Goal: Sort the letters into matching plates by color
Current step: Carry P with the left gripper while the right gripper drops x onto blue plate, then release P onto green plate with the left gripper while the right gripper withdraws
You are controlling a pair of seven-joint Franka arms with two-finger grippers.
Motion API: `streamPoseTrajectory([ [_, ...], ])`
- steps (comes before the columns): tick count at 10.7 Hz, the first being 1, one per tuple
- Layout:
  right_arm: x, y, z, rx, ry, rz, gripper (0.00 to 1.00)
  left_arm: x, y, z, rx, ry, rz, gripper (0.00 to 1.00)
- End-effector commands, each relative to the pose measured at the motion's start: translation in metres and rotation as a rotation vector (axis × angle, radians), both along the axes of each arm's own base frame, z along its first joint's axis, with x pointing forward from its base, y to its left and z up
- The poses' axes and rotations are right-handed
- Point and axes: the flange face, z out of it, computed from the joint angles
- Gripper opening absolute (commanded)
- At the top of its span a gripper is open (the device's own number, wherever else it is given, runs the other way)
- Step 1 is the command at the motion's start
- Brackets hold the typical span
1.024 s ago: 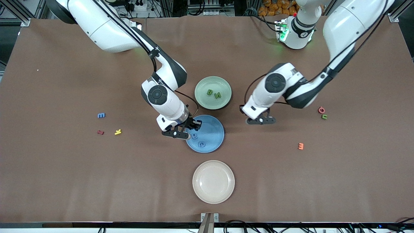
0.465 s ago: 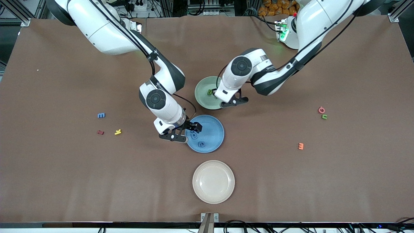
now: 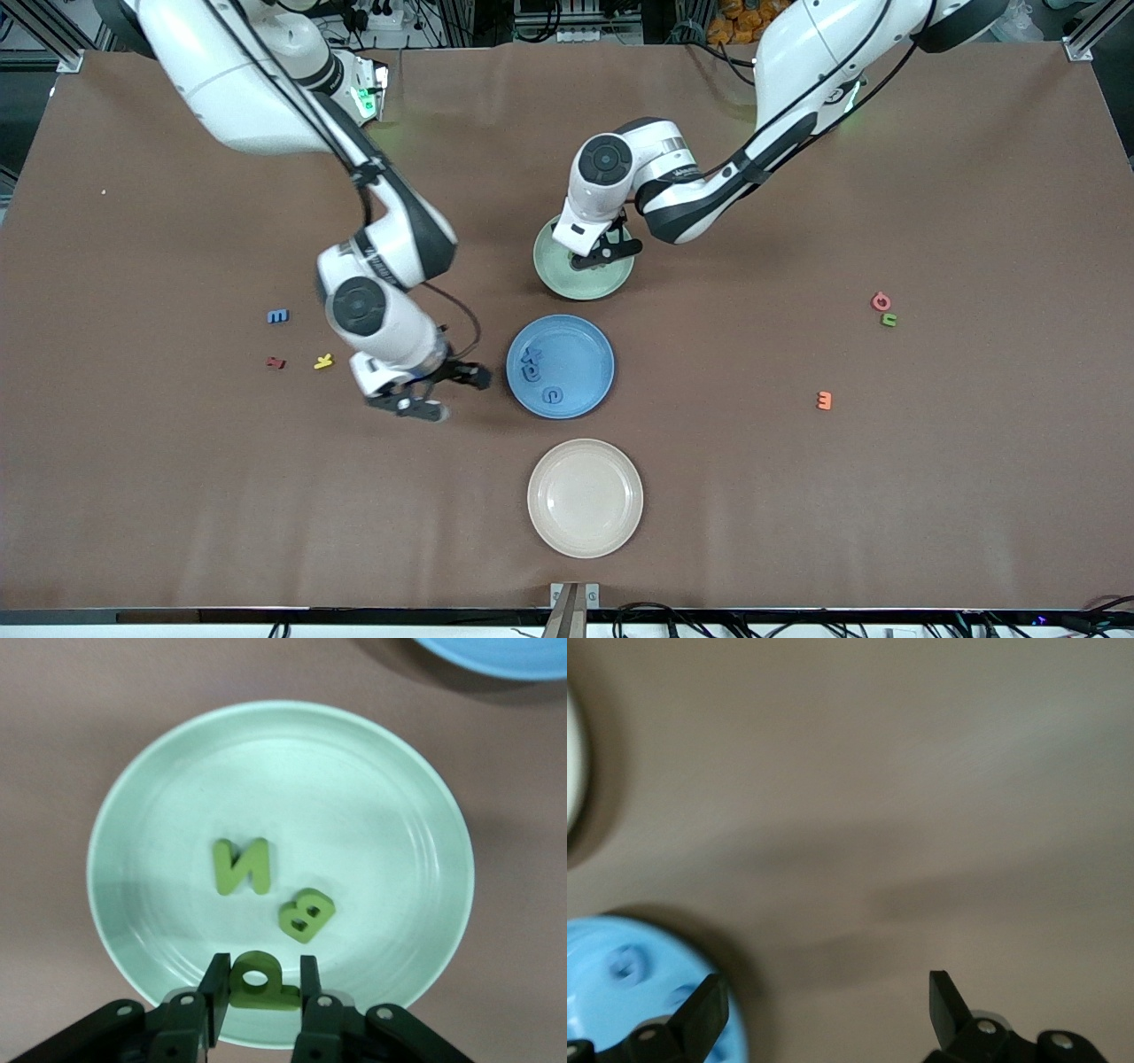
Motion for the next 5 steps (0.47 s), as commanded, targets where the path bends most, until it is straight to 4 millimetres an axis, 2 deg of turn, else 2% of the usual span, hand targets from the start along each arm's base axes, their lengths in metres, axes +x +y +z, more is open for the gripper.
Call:
streamPoseTrajectory([
  [1, 0.027, -0.113, 0.055, -0.074, -0.016, -0.101, 1.00, 0.003, -0.010, 0.004, -0.005, 0.003, 0.036, 0.28],
  [2, 0.039, -0.161, 0.062, -0.089, -0.037, -0.174, 1.00, -0.002, -0.014, 0.005, -0.005, -0.002, 0.024, 0.47],
  [3, 0.046, -0.200, 0.064, -0.100, -0.044, -0.227, 1.00, 0.002, -0.016, 0.009, -0.014, -0.011, 0.024, 0.78],
  [4, 0.049, -0.228, 0.065, -0.105, -0.047, -0.269, 1.00, 0.008, -0.017, 0.014, -0.023, -0.024, 0.020, 1.00],
  [5, 0.050, -0.255, 0.067, -0.113, -0.047, -0.323, 1.00, 0.016, -0.016, 0.017, -0.026, -0.039, 0.025, 1.00],
])
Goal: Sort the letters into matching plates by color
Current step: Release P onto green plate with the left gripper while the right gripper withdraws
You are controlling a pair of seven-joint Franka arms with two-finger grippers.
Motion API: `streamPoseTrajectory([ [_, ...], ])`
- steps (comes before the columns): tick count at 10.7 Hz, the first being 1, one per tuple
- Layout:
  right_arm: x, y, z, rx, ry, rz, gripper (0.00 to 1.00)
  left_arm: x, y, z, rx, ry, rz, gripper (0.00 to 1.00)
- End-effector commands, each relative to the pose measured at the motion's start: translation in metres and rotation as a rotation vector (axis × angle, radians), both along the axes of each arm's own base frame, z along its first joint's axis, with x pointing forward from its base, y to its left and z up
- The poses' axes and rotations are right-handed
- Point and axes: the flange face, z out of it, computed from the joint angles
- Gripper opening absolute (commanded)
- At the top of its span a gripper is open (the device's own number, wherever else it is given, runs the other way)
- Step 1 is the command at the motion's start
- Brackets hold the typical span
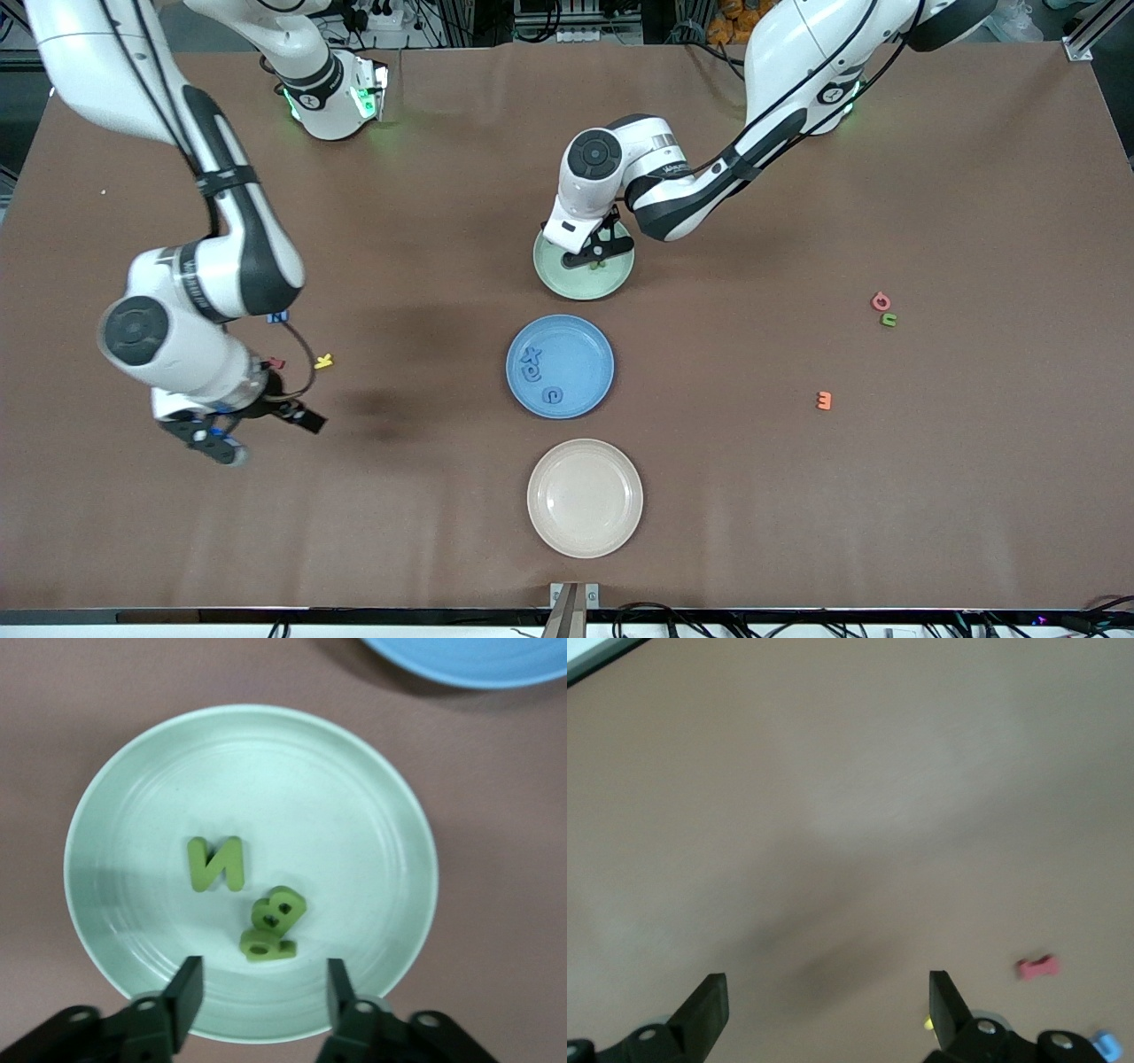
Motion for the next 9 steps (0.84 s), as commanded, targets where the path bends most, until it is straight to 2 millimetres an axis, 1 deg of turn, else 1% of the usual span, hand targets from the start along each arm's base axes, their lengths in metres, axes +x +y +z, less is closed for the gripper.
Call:
streamPoseTrajectory([
  [1, -0.003, -0.067, 0.003, -0.017, 0.009, -0.135, 1.00, 0.018, -0.004, 0.012, -0.017, -0.028, 0.016, 1.00],
  [2, -0.004, -0.085, 0.005, -0.010, 0.011, -0.222, 1.00, 0.023, -0.001, 0.011, -0.011, -0.041, 0.016, 1.00],
  [3, -0.007, -0.098, 0.001, -0.005, 0.019, -0.309, 1.00, 0.031, 0.003, 0.009, 0.001, -0.067, 0.010, 1.00],
  [4, -0.013, -0.107, -0.009, -0.006, 0.039, -0.363, 1.00, 0.035, 0.007, 0.009, 0.010, -0.078, 0.004, 1.00],
  [5, -0.016, -0.125, -0.011, -0.006, 0.045, -0.421, 1.00, 0.041, 0.014, 0.008, 0.034, -0.087, 0.000, 1.00],
  [6, -0.019, -0.138, -0.013, -0.001, 0.048, -0.500, 1.00, 0.055, 0.027, 0.009, 0.049, -0.087, 0.005, 1.00],
  [7, -0.023, -0.145, -0.021, 0.001, 0.061, -0.566, 1.00, 0.066, 0.038, 0.009, 0.057, -0.095, -0.011, 1.00],
  [8, -0.029, -0.152, -0.030, 0.004, 0.077, -0.635, 1.00, 0.079, 0.049, 0.014, 0.059, -0.109, -0.029, 1.00],
  [9, -0.037, -0.160, -0.035, 0.002, 0.093, -0.678, 1.00, 0.088, 0.058, 0.020, 0.064, -0.125, -0.057, 1.00],
])
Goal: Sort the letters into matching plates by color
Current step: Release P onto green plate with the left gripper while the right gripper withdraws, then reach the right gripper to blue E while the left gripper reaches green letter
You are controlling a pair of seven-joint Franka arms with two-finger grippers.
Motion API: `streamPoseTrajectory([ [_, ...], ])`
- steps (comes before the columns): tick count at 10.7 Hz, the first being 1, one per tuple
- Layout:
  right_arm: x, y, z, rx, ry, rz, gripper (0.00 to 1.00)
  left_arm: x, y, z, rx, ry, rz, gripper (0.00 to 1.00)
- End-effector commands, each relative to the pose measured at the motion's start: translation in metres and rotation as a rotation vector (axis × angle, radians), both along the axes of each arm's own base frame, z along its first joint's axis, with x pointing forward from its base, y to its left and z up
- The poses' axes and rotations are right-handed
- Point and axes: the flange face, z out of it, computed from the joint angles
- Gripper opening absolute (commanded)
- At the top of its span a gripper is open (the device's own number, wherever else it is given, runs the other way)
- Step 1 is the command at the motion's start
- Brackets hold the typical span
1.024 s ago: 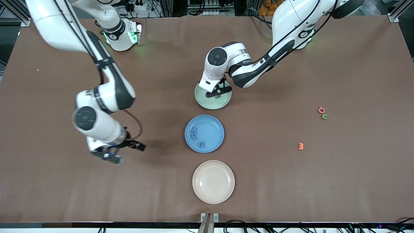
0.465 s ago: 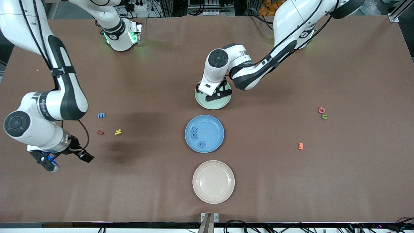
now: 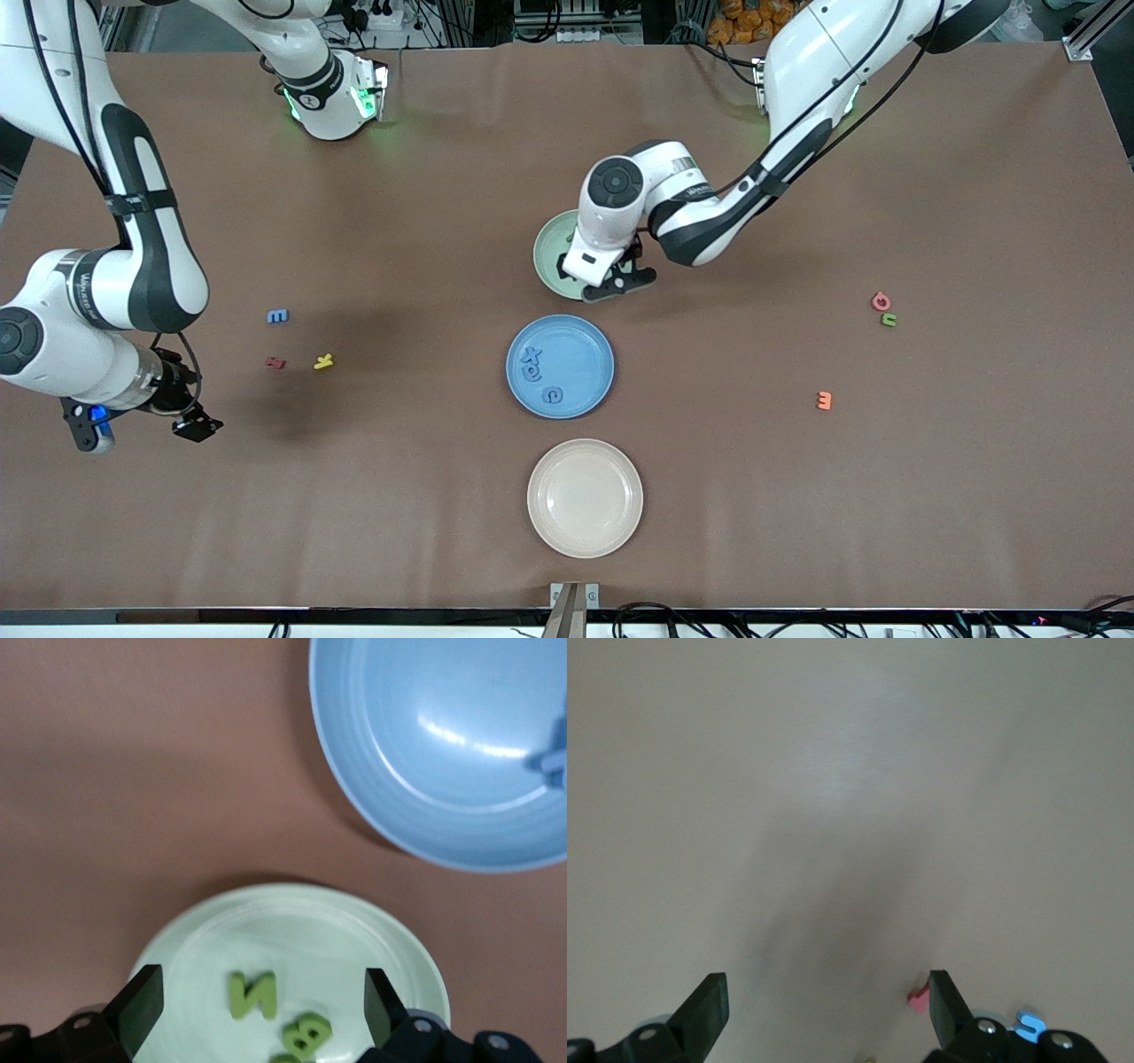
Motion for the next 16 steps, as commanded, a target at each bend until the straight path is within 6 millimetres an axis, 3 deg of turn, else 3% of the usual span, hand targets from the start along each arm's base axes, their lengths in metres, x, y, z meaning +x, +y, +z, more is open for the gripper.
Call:
streamPoseTrajectory([
  [1, -0.032, -0.021, -0.009, 0.021, 0.041, -0.151, 1.00, 0.037, 0.039, 0.020, 0.051, -0.054, -0.055, 1.00],
  [4, -0.069, -0.032, -0.020, 0.061, 0.049, -0.213, 1.00, 0.065, 0.095, 0.028, 0.149, 0.007, -0.219, 1.00],
  [6, -0.104, -0.032, -0.039, 0.070, -0.004, -0.243, 1.00, 0.081, 0.134, 0.021, 0.182, 0.048, -0.272, 1.00],
  [8, -0.127, -0.025, -0.064, 0.071, -0.032, -0.276, 1.00, 0.086, 0.166, 0.009, 0.223, 0.071, -0.299, 1.00],
  [11, -0.145, -0.018, -0.081, 0.070, -0.035, -0.323, 1.00, 0.094, 0.209, 0.017, 0.246, 0.085, -0.343, 1.00],
  [14, -0.158, -0.009, -0.094, 0.070, -0.029, -0.346, 1.00, 0.116, 0.260, 0.046, 0.173, 0.096, -0.336, 1.00],
  [16, -0.167, -0.004, -0.102, 0.070, -0.007, -0.340, 1.00, 0.124, 0.288, 0.053, 0.162, 0.099, -0.380, 1.00],
])
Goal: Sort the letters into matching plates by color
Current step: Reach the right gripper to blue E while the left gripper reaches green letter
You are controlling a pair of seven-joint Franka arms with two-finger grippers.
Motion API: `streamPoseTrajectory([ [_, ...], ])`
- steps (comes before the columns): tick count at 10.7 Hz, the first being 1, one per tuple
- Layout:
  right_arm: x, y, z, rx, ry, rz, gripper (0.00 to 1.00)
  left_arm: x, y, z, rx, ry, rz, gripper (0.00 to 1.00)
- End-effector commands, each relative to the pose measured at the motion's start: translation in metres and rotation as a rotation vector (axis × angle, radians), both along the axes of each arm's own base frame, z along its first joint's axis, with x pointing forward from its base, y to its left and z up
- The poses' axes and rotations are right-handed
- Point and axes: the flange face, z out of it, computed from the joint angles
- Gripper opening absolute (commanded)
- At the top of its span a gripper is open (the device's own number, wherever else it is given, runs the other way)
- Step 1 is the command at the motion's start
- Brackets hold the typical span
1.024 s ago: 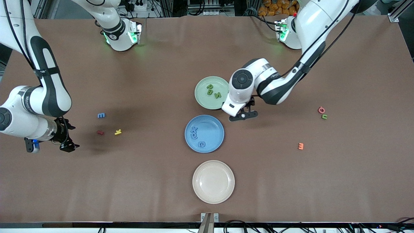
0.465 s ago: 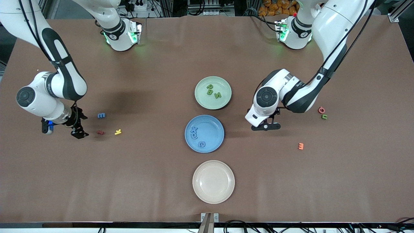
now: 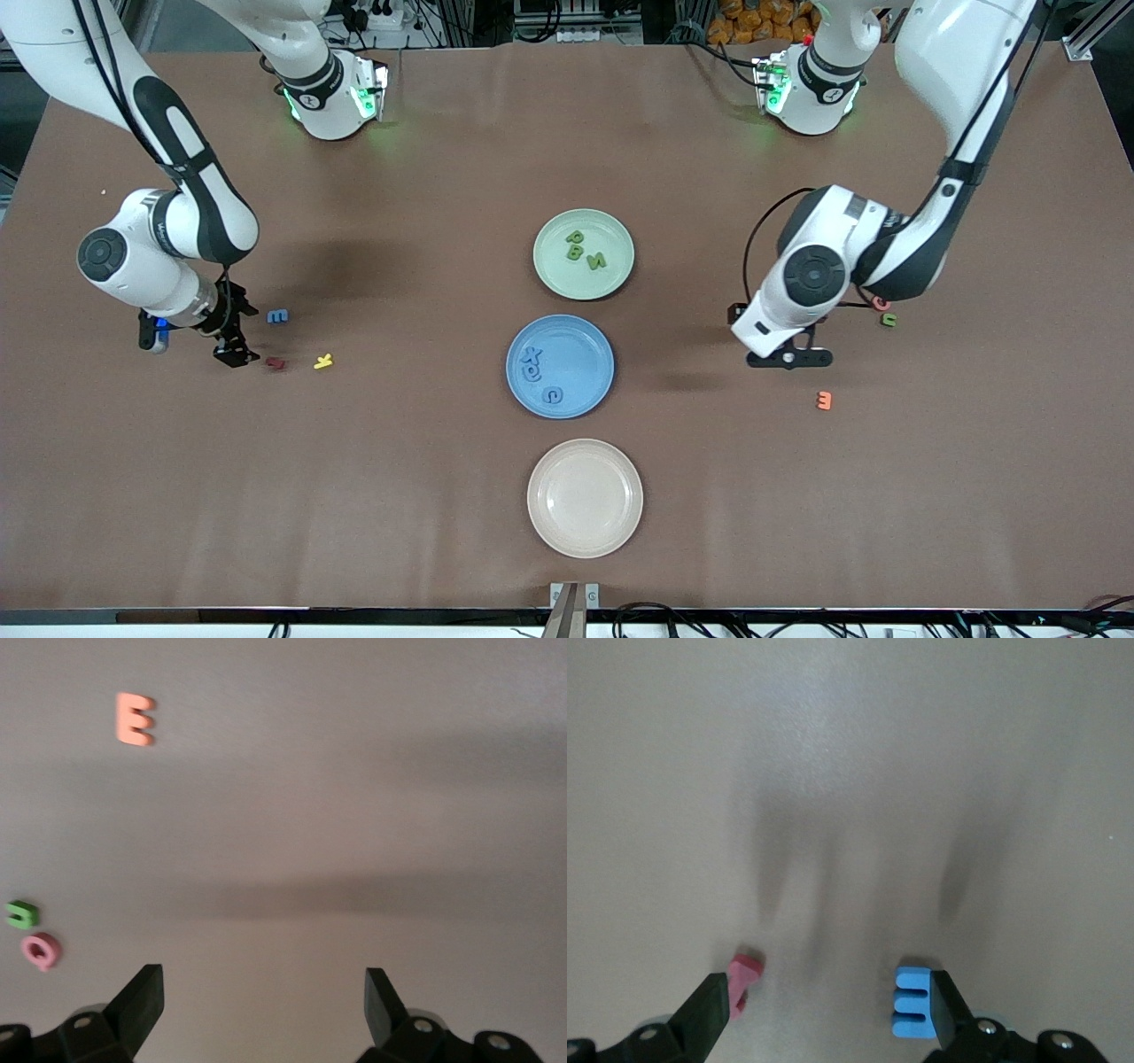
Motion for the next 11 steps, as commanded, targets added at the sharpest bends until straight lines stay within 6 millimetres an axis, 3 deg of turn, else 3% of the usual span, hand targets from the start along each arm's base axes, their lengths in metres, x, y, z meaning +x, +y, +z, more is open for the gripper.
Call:
streamPoseTrajectory([
  [1, -0.022, 0.008, 0.004, 0.008, 0.007, -0.022, 1.00, -0.003, 0.045, 0.016, -0.012, 0.021, -0.082, 1.00],
  [5, -0.033, 0.016, -0.004, 0.011, 0.019, -0.033, 0.98, -0.004, 0.098, 0.011, -0.072, 0.055, -0.200, 1.00],
  [10, -0.040, 0.019, -0.013, 0.014, 0.034, -0.027, 0.94, -0.028, 0.172, -0.022, -0.100, 0.047, -0.318, 1.00],
  [11, -0.044, 0.020, -0.016, 0.015, 0.043, -0.012, 0.87, -0.034, 0.182, -0.029, -0.118, 0.045, -0.317, 1.00],
])
